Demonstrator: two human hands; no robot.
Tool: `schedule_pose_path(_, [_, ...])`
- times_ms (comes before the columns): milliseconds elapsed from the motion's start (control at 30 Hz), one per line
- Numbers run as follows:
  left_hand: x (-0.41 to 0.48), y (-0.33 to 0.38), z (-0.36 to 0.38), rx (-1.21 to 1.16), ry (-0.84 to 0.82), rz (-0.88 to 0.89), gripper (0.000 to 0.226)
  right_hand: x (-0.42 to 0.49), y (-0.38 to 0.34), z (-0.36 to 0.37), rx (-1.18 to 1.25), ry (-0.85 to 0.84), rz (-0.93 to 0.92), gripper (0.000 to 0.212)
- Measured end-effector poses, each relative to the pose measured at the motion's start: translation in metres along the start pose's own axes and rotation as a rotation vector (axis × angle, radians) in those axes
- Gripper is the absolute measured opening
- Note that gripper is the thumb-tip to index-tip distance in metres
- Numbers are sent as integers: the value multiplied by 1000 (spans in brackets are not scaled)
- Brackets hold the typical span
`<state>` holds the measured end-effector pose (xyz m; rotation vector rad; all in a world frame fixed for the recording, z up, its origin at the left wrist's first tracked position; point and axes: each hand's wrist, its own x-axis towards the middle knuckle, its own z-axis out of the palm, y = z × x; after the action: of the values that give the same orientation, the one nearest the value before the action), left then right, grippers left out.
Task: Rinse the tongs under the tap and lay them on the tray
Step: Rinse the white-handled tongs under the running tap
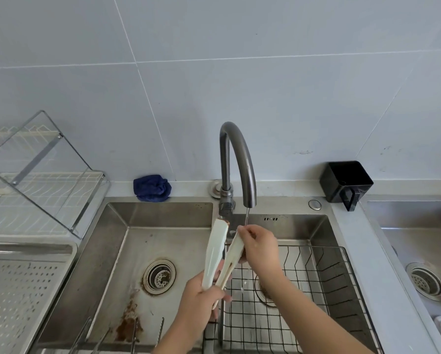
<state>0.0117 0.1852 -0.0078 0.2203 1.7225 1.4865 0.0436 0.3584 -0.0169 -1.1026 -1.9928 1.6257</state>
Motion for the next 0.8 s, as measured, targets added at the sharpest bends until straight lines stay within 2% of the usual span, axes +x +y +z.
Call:
schedule_pose_path(67, [4, 6, -1, 19, 11, -5, 49, -1, 2, 1, 79, -104, 58, 13])
schedule_pose_path(133, [9, 9, -4, 49, -7, -14, 54, 1, 4, 0, 84, -157, 109, 27])
schedule_pose_path(233, [18, 10, -4, 138, -45, -26, 62, 11, 4, -6, 8, -69, 84, 11])
schedule_pose_path(300, [24, 13, -2, 166, -57, -29, 65, 13, 4, -6, 45, -54, 97, 12])
schedule_pose_path(333, [27, 15, -1, 177, -56, -27, 66, 12, 4, -5, 77, -89, 113, 24])
schedule_pose_path(400, [31, 20, -1, 203, -50, -32, 66, 6, 9, 1, 147, -197, 159, 61])
schedule_pose_path(433, [32, 23, -1, 212, -52, -32, 66, 4, 11, 3, 182, -213, 179, 72])
schedule_pose_path(467, [34, 25, -2, 217, -59, -30, 67, 5, 13, 4, 228, -192, 193, 73])
schedule_pose_path(567, [37, 29, -1, 248, -61, -24, 65, 12, 15, 1, 305, -41, 218, 46])
schedule_pose_path(633, [40, 33, -1, 268, -38, -28, 62, 13, 17, 0, 322, -35, 227, 40])
schedule_pose_path(700, [43, 36, -1, 283, -7, -25, 53, 9, 20, 2, 338, -129, 211, 64])
schedule_pose_path(767, [46, 40, 0, 309, 14, -6, 33, 7, 23, 5, 352, -189, 209, 95])
schedule_pose_path(800, [48, 42, 2, 319, 13, 0, 26, 8, 23, 6, 375, -170, 220, 98])
